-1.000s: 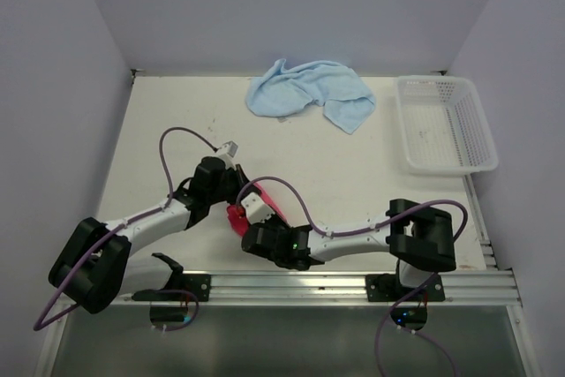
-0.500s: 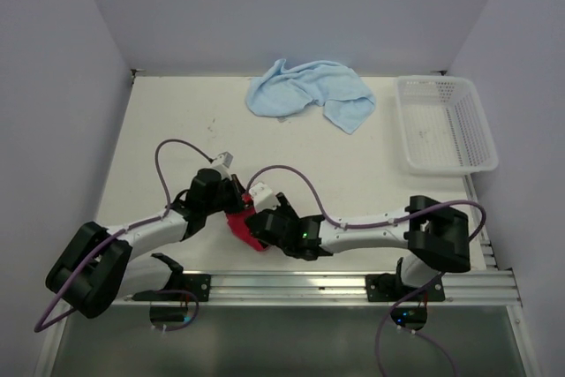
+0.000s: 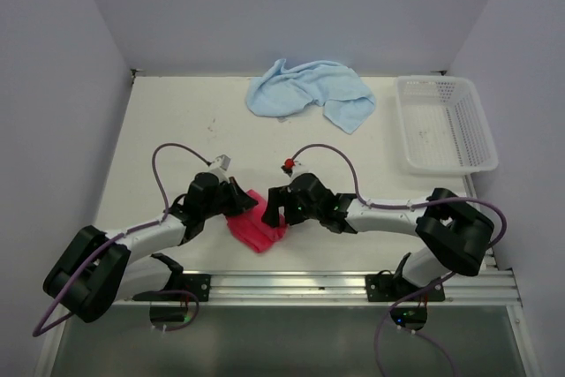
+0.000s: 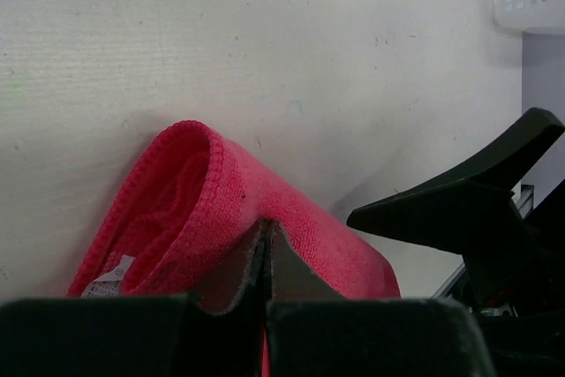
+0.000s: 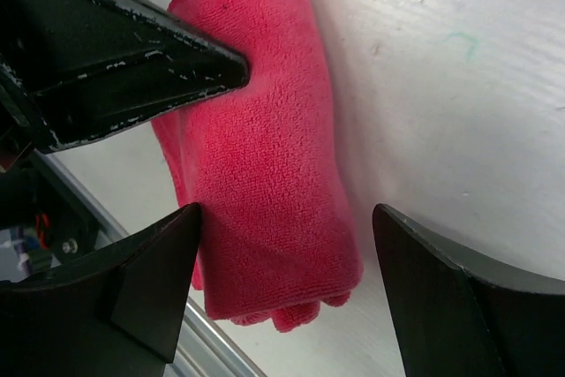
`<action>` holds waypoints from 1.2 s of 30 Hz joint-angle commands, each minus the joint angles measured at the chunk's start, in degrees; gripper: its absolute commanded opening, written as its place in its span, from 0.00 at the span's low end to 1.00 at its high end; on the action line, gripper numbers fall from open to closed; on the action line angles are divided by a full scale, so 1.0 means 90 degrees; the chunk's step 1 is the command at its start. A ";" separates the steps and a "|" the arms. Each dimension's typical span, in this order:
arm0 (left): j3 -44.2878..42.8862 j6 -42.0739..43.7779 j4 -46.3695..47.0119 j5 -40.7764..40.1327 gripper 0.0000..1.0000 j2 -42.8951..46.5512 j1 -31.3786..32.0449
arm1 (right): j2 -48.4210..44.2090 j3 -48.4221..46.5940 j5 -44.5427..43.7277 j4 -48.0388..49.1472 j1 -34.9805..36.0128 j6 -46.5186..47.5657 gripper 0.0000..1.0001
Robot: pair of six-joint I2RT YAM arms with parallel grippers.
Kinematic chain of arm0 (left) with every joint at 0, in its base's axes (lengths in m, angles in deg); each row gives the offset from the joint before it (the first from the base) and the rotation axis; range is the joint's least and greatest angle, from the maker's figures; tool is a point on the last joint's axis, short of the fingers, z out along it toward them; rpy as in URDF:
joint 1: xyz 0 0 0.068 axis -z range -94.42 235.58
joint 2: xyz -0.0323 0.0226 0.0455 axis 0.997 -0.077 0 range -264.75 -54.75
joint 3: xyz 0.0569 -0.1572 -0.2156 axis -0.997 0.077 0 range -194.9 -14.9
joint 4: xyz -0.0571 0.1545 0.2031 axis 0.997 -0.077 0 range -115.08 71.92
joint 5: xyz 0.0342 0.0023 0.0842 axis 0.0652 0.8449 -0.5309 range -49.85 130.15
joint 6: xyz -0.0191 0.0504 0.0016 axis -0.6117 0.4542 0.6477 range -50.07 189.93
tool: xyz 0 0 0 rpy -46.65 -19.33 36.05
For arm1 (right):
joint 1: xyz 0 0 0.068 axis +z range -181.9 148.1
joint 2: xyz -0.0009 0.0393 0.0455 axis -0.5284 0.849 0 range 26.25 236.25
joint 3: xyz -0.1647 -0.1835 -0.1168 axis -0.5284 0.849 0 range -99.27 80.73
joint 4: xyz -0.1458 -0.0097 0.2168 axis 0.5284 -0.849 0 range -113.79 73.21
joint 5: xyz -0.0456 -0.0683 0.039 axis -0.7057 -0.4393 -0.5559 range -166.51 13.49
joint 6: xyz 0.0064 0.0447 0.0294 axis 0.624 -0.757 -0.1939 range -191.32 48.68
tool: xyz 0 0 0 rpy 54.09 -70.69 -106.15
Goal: Roll the towels
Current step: Roll the towel
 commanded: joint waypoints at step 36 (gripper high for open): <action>-0.0954 0.0234 -0.1233 0.0478 0.00 0.1233 0.0104 | 0.2068 -0.1948 -0.7220 -0.2922 0.3643 0.0896 0.39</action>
